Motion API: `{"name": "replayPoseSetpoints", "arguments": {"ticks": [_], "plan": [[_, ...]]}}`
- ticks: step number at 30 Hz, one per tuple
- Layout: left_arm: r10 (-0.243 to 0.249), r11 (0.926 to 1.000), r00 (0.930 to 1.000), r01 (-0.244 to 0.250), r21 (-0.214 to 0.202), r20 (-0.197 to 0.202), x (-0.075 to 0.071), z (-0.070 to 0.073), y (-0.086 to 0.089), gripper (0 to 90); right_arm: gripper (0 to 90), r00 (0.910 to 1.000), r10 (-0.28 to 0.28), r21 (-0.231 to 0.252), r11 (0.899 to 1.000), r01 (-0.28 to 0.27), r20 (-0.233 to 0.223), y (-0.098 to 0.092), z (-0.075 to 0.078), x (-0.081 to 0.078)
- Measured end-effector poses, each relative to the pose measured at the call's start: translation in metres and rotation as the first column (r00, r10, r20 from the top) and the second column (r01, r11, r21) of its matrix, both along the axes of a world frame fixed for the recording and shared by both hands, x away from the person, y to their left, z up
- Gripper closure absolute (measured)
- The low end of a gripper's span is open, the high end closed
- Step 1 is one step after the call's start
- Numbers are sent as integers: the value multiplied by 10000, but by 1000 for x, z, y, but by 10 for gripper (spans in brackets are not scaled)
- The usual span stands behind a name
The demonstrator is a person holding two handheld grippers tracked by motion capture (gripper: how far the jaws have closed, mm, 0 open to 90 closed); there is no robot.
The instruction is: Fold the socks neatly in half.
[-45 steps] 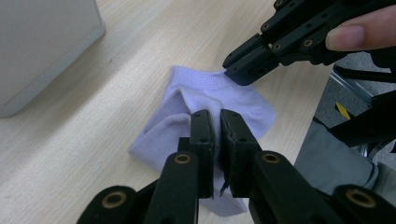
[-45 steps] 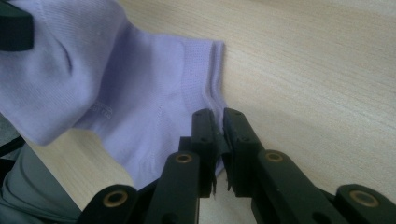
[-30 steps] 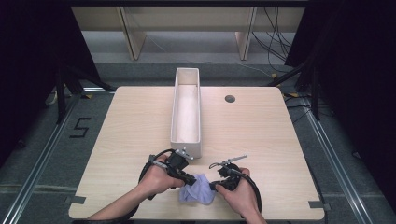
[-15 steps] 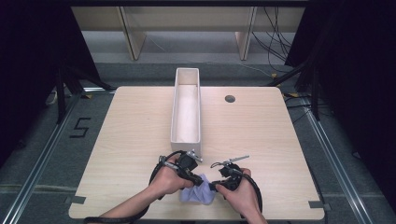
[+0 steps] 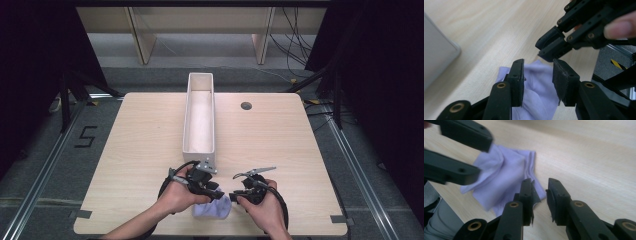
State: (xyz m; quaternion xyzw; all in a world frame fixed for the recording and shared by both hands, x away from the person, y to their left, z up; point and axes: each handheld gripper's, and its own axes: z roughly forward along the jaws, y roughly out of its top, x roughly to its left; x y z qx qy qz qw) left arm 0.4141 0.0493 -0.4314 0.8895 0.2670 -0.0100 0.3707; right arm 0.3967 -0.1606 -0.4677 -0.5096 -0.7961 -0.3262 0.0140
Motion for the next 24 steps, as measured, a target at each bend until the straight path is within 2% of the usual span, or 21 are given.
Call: {"name": "replayPoseSetpoints", "arguments": {"ticks": [1,2,3,5,6,7,8,9,10,11,13,14,16,17,18,21,22,23,24], "plan": [[0,10000,9999,-2,82,163,-3,4,4,609,740,9997,215,-36,9998,-214,152,-3,3,1],[3,10000,9997,-5,88,248,-5,5,5,606,737,9999,-64,50,10000,63,86,-4,7,-1],[2,9996,9994,-12,272,338,-8,5,8,604,735,9995,41,-58,10000,-39,325,-6,10,-2],[25,9983,9994,-45,588,349,-13,3,12,591,722,9990,78,61,9999,-80,437,-7,19,-4],[-70,9957,9992,34,926,384,-15,0,14,591,722,9990,78,61,9999,-80,437,-7,19,-4],[-368,9896,9985,309,1408,398,-16,-2,16,583,716,9987,166,314,9993,-181,486,-6,20,-5],[-7,9931,9996,-27,1171,291,-20,-8,15,574,709,9978,117,426,9990,-145,651,-4,22,-7],[58,9923,9996,-90,1239,260,-22,-11,15,567,702,9989,225,569,9981,-248,409,-2,23,-7],[199,9921,9995,-226,1232,232,-24,-15,13,561,693,9996,205,512,9985,-215,196,1,24,-8],[-114,9861,9994,60,1659,315,-24,-16,15,555,682,9997,206,469,9987,-213,138,5,23,-9],[-98,9836,9995,41,1804,304,-26,-22,13,556,701,9997,189,568,9982,-181,-134,12,20,-10],[-137,9817,9992,63,1905,374,-27,-23,13,573,750,9990,374,205,9991,-379,236,14,14,-7],[-141,9791,9992,62,2031,374,-26,-26,12,622,824,9992,382,-139,9992,-383,-108,16,8,-6],[-111,9789,9995,45,2042,312,-26,-27,11,644,841,9986,223,-160,9996,-231,-483,18,6,-6],[-149,9784,9993,76,2066,337,-26,-28,11,681,854,9977,335,-176,9992,-346,-596,18,2,-5],[-150,9777,9996,96,2097,239,-25,-30,10,771,869,9977,148,-346,9993,-171,-657,21,-4,-5],[-130,9786,9997,87,2055,194,-24,-31,11,807,870,9972,173,-321,9993,-197,-723,21,-5,-5],[-162,9796,9996,110,2009,241,-23,-30,12,842,871,9978,308,-357,9988,-329,-581,22,-7,-4],[-163,9800,9995,110,1987,254,-22,-29,13,865,873,9967,194,-401,9989,-227,-790,23,-7,-5]]}}
